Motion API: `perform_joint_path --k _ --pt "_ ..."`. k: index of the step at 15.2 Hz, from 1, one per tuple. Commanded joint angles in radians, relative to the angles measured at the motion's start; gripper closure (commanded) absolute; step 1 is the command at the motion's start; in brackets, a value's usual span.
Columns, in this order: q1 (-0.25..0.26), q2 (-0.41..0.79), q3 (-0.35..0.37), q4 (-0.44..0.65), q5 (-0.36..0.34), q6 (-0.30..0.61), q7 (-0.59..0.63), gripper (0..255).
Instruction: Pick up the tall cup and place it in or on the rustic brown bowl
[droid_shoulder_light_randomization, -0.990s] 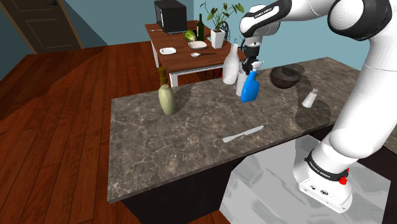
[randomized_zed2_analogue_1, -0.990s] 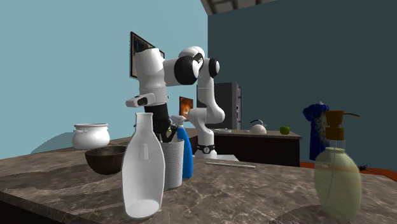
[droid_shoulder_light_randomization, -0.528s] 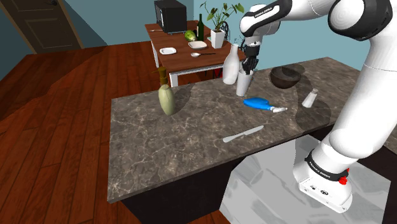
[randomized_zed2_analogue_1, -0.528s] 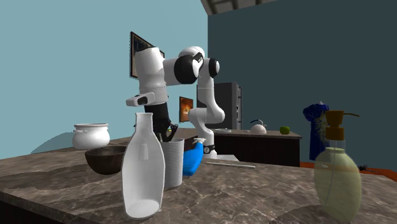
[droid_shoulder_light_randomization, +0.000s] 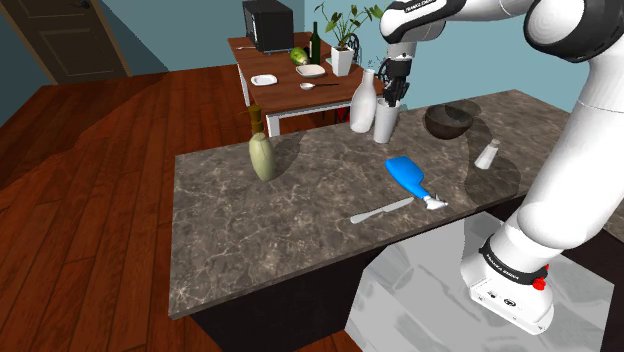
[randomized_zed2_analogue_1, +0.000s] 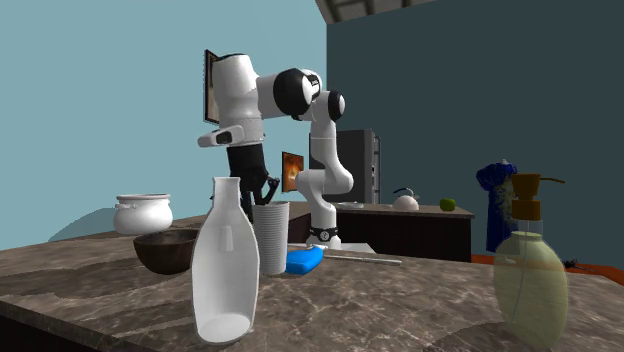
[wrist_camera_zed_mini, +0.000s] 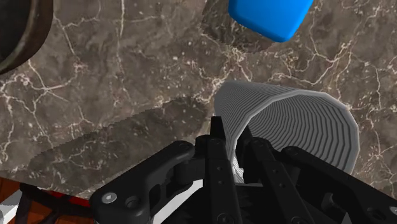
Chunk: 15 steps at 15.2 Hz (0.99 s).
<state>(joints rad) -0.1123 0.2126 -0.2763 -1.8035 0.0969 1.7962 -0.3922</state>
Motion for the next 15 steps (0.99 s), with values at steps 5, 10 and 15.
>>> perform_joint_path --k 5,10,15 --pt "0.001 -0.020 -0.001 0.058 -0.007 -0.077 0.007 255" --pt "0.000 -0.030 -0.003 0.112 -0.011 -0.140 0.012 255" --pt "-0.001 -0.035 -0.004 0.173 -0.012 -0.206 0.015 255"
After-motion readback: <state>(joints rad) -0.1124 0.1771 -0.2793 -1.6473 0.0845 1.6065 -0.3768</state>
